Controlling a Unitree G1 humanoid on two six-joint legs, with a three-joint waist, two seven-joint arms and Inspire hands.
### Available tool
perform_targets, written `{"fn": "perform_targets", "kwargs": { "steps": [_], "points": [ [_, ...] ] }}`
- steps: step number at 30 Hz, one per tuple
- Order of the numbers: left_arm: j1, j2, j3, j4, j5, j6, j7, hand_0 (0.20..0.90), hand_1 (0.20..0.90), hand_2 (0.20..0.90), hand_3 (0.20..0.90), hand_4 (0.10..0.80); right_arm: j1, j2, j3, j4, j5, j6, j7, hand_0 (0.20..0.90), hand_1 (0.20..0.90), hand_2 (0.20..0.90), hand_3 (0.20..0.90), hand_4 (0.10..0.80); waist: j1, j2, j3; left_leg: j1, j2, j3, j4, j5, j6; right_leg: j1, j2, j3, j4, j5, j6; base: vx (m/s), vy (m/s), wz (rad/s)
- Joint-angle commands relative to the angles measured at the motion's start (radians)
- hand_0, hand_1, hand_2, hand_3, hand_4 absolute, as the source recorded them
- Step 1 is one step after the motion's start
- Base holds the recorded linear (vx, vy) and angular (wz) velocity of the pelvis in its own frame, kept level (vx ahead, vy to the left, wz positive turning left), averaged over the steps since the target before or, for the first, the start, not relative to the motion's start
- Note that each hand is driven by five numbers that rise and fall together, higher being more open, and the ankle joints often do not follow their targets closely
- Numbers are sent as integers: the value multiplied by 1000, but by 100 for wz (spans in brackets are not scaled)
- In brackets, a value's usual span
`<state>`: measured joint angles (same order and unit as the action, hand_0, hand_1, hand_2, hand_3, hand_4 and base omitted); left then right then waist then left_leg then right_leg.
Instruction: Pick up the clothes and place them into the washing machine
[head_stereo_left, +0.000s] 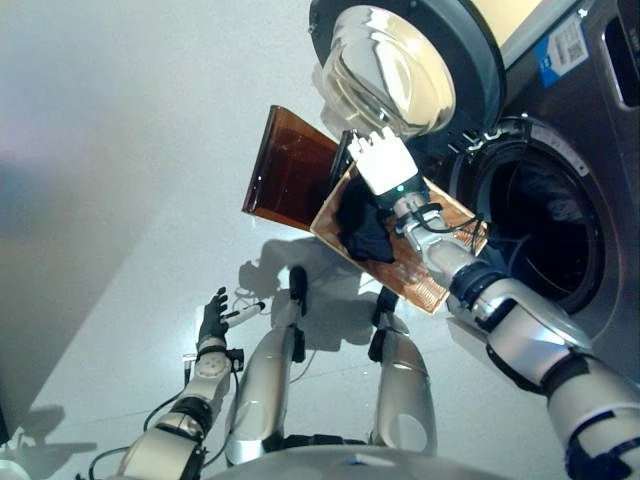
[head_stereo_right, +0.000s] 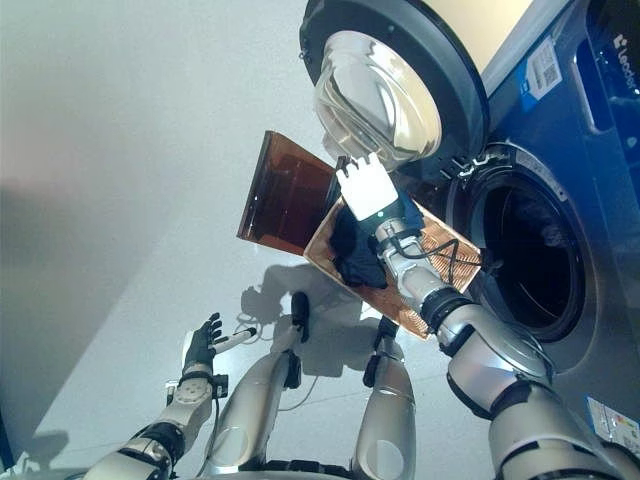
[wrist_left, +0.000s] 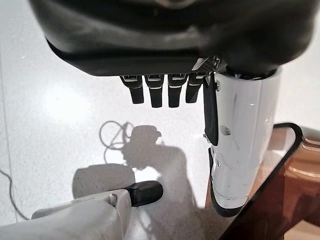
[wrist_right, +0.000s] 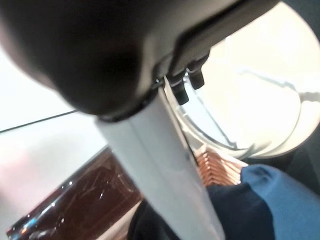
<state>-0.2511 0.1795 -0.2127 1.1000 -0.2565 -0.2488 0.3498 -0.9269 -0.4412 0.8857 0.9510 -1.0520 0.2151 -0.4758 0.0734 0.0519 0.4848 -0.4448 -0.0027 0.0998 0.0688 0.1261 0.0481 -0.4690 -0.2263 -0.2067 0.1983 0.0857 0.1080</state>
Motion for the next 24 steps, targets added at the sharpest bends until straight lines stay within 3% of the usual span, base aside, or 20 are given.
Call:
{"fn": "perform_targets", "kwargs": {
  "steps": [1,24],
  "points": [
    [-12,60,11,-1,-48,-42,33,900,900,900,900,800,-137,-10,24,5,-9,-3,-10,900,900,900,900,800,41,-15,5,-32,5,32,26,-10,-95,-23,11,16,40,-19,-26,-12,6,7],
    [-14,64,-14,-103,-102,-60,27,900,900,900,900,800,-148,4,-24,235,152,-10,1,900,900,900,900,800,50,2,35,-104,-2,14,10,22,-97,-103,10,1,60,-8,-29,-8,3,3]
  ]
}}
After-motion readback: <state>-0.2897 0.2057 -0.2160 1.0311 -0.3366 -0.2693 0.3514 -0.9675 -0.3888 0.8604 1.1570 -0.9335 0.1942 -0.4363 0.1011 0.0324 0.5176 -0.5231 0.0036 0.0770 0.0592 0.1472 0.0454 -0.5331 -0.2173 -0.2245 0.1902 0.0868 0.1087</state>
